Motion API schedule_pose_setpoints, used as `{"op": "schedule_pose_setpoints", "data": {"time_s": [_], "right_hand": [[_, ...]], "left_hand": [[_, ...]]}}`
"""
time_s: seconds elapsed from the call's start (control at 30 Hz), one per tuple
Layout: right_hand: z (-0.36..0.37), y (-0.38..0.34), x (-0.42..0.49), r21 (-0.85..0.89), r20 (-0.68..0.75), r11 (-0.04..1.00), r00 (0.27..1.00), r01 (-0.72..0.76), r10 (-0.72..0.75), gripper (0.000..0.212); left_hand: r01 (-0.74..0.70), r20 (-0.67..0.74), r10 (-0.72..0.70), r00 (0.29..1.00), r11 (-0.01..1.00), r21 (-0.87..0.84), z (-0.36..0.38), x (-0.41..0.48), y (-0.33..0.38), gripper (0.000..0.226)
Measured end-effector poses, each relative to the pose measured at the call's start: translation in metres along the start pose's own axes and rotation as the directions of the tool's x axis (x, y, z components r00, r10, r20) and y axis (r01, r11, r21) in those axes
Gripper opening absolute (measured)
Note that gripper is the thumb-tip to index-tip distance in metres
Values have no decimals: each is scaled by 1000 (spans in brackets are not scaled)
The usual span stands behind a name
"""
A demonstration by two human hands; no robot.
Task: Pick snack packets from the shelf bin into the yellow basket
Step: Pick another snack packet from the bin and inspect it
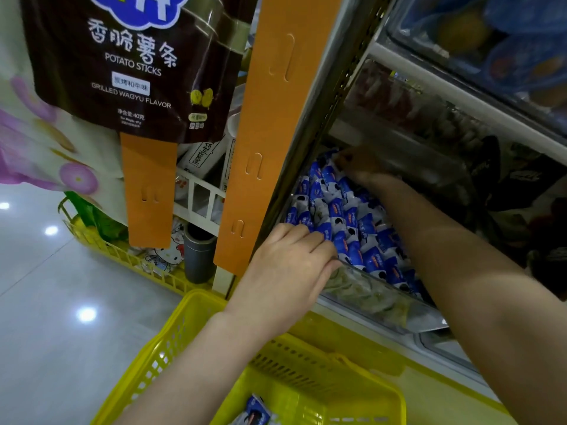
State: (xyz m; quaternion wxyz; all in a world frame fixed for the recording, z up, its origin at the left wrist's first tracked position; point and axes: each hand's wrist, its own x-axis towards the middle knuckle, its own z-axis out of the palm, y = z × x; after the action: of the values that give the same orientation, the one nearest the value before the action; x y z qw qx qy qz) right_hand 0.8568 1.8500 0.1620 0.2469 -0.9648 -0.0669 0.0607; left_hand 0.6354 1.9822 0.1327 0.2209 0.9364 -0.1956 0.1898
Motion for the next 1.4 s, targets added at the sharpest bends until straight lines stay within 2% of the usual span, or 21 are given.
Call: {"op": "schedule_pose_setpoints", "data": {"time_s": [0.07,0.17,0.2,0.23,0.4,0.5,0.6,0.7,0.8,0.87,0.93,0.97,1.03,1.1,1.13,1.23,1.27,1.33,1.4], "right_hand": [[-3,4,0,50,-69,999,998,3,1,32],[-8,15,2,39,-329,999,944,2,11,31],[-10,18,2,40,-372,999,928,-20,34,31],[-11,22,2,39,-369,998,928,-43,54,31],[-9,22,2,-22,-160,995,983,-96,91,37],[-6,17,4,-41,-123,992,986,-118,113,37],[-4,15,5,25,-181,994,977,-111,113,30],[-4,11,0,96,-388,991,914,-90,121,27],[-11,5,-16,184,-575,983,812,6,103,24],[-17,1,-39,202,-617,972,786,119,32,22],[-20,-2,-67,206,-619,948,782,242,-65,21],[-20,-3,-83,201,-617,938,780,281,-102,21],[-23,-7,-117,183,-613,926,775,329,-154,16],[-25,-11,-153,220,-591,882,776,416,-218,6],[-26,-14,-169,261,-570,860,789,439,-230,8],[-22,-14,-209,431,-455,797,865,422,-211,14],[-18,-13,-220,488,-403,777,892,397,-203,14],[-6,-8,-237,601,-310,724,934,337,-177,15],[8,-2,-249,662,-274,688,950,298,-148,17]], "left_hand": [[-3,-3,3,1000,1000,3,0,0,0,33],[-4,-10,4,1000,1000,6,1,0,-1,33],[-5,-11,5,1000,1000,8,1,0,-1,34],[-6,-12,7,1000,1000,8,1,0,-1,34],[-8,-19,8,1000,1000,-1,2,0,0,34],[-7,-32,7,999,1000,0,2,1,0,33],[-12,-26,12,1000,1000,-5,2,1,-1,33],[-20,-27,20,999,1000,-19,3,0,-1,33],[-29,-24,28,999,999,-29,2,0,-2,33],[-34,-18,33,999,999,-27,2,0,-1,29],[-5,-36,1,999,991,-131,2,0,2,19],[33,-63,-51,997,965,-259,1,0,4,16],[92,-115,-188,975,822,-562,-3,1,11,19],[85,-185,-308,933,689,-720,-9,2,17,26],[81,-191,-361,913,619,-781,-11,2,20,28],[151,-13,-445,895,330,-932,-17,1,31,38],[183,48,-439,897,269,-946,-16,-1,34,40],[213,97,-408,908,250,-944,-14,-4,41,26],[212,84,-386,919,302,-929,-9,-9,46,11]]}}
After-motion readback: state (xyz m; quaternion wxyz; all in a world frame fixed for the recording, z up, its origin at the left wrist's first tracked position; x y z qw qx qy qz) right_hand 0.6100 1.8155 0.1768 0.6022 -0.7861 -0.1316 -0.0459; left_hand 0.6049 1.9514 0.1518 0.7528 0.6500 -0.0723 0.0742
